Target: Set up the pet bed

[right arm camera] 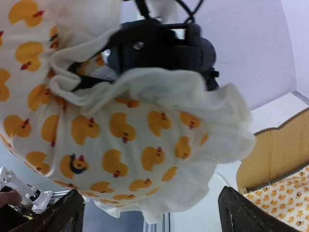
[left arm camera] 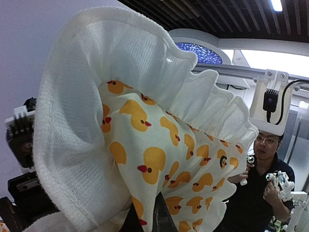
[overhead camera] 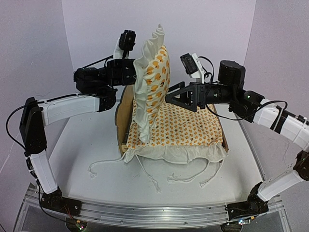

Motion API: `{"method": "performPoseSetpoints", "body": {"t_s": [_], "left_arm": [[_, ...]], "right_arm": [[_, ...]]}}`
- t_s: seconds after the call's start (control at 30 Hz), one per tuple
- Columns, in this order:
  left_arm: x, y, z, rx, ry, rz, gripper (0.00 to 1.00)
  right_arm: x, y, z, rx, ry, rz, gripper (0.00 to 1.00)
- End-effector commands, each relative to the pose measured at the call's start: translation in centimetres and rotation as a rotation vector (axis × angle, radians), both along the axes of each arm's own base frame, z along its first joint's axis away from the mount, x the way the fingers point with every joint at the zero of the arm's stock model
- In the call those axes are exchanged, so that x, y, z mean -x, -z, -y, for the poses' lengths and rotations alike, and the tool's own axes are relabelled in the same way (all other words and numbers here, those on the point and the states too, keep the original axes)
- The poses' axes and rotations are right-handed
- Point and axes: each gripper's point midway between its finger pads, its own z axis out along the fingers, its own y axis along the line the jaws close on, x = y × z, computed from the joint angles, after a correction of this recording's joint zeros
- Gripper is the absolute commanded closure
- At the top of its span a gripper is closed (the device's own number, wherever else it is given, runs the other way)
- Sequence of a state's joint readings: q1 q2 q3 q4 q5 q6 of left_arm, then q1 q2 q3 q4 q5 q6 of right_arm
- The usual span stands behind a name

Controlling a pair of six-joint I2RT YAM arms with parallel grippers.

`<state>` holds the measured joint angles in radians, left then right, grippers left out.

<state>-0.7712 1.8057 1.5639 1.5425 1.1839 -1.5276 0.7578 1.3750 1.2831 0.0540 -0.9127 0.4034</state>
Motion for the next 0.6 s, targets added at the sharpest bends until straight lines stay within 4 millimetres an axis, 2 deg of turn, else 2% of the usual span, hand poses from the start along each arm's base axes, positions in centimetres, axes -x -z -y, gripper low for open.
{"method": "performPoseSetpoints", "body": {"t_s": [0.0, 0.13, 0.23, 0.4, 0.5, 0.53, 0.57], "left_arm": [[-1.3, -0.7, 0.4, 0.029, 0.013, -0.068, 1.0], [-2.8, 0.6, 1.6, 0.017, 0.006, -0.115, 1.0], [-3.1, 1.1, 2.0, 0.018, 0.0, -0.11, 1.0], [-3.7, 1.9, 2.2, 0.011, -0.013, -0.118, 1.0], [-4.3, 1.9, 1.2, 0.031, -0.063, -0.1, 0.99], [-5.2, 2.1, 0.4, 0.04, -0.101, -0.107, 0.96], [-6.2, 2.2, -0.6, 0.05, -0.148, -0.12, 0.92]], "right_arm": [[1.7, -3.5, -0.6, -0.104, -0.062, 0.18, 0.02], [2.1, -3.8, -1.6, -0.111, -0.062, 0.195, 0.03], [0.9, -3.6, -1.9, -0.107, 0.015, 0.184, 0.13], [0.8, -3.5, -2.4, -0.133, 0.01, 0.122, 0.59], [0.6, -3.0, -2.2, -0.139, 0.034, 0.089, 0.92], [0.4, -2.6, -2.1, -0.135, 0.047, 0.076, 1.0], [0.2, -2.2, -1.9, -0.129, 0.072, 0.063, 1.0]]}}
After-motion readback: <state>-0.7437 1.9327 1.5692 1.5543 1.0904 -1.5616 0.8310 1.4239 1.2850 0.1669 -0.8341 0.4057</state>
